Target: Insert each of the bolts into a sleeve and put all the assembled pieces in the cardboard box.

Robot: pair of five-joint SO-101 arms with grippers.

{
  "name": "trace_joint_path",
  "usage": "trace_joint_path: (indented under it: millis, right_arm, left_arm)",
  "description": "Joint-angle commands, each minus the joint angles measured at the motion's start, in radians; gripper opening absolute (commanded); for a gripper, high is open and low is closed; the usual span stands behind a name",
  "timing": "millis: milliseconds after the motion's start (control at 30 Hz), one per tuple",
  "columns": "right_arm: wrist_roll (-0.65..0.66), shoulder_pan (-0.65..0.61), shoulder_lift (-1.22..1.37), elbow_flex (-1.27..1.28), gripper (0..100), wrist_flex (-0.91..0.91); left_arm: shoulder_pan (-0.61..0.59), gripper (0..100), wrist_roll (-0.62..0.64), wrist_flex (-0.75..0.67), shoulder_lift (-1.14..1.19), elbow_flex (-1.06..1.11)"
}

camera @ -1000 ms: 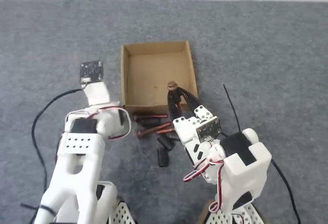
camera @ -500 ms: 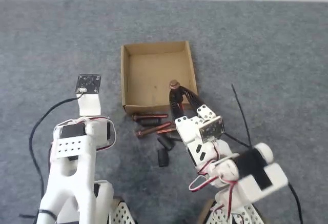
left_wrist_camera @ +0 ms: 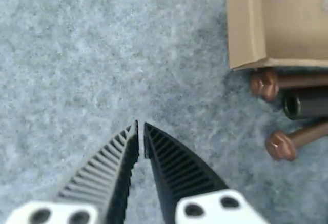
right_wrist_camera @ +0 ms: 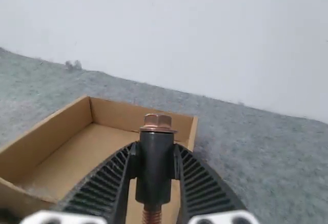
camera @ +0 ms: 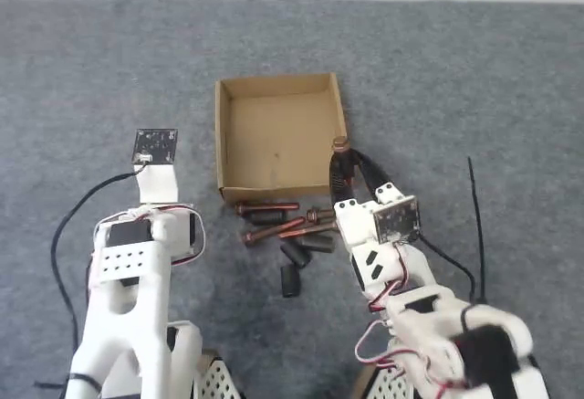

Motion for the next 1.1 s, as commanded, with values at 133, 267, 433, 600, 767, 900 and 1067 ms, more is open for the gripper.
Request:
trace_joint_path:
  millis: [133,267,433,600,767,900,1067]
  right_arm:
    - [-0.003,0.012,-0.320,-0.035,0.6,0.334]
    - [-0.005,0.012,-0.479,-0.097,0.6,0.633]
    - [-0.005,0.012,-0.657,-0.178,0.6,0.987]
    - [-0.006,0.007,-0.717,-0.310,0.6,1.211]
    - [-0.006,0.007,-0.630,-0.456,0.6,1.271]
    - [-0.006,0.005,-0.484,-0.572,0.6,1.271]
    - [-0.006,0.005,-0.269,-0.729,0.6,1.271]
  left_arm:
    - [-0.008,1,-0.014,-0.021,0.040,-0.033]
    - [-0.066,1,-0.012,-0.011,0.222,-0.153]
    - [-0.123,1,-0.014,0.055,0.479,-0.369]
    - [-0.173,1,-0.014,0.074,0.603,-0.493]
    - [-0.176,1,-0.015,0.080,0.608,-0.504]
    - [-0.210,1,-0.015,0.011,0.608,-0.501]
    - [-0.267,1,-0.008,-0.023,0.608,-0.507]
